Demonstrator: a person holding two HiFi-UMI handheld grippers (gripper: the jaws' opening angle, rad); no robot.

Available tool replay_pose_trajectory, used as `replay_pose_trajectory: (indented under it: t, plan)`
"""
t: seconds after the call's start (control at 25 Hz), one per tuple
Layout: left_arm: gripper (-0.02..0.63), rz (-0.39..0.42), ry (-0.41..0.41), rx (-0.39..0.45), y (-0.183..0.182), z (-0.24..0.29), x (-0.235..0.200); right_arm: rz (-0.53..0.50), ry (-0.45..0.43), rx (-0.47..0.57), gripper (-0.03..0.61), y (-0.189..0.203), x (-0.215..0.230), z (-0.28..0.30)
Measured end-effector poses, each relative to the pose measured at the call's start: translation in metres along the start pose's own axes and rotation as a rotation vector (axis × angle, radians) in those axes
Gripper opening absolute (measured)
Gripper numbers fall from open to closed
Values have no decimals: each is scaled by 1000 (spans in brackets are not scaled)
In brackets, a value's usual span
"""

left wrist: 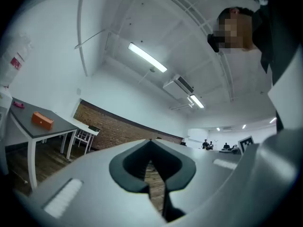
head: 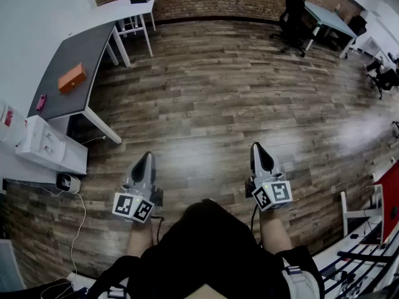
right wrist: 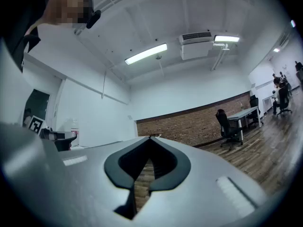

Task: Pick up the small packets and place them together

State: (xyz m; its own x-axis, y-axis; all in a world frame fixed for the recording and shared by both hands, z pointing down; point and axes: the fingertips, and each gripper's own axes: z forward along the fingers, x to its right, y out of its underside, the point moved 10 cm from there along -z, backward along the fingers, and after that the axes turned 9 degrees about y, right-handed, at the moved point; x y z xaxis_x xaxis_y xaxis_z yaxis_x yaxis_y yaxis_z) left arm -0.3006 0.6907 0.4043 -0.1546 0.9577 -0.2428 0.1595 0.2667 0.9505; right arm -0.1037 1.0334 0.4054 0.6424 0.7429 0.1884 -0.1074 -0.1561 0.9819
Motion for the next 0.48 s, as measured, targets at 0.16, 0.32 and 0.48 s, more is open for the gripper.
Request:
replay_pose_trajectory:
  t: [0.16, 0.32, 0.48]
  plan:
    - [0, 3, 2, 8, -3, 2, -2, -1, -12, -5, 0, 2, 1, 8]
    - [0, -3, -22, 13, -3, 1, -8, 8, -30, -9, 0, 5, -1, 19]
    - [0, -2, -44, 7, -1, 1, -8, 15, -52, -14, 0, 7, 3, 27]
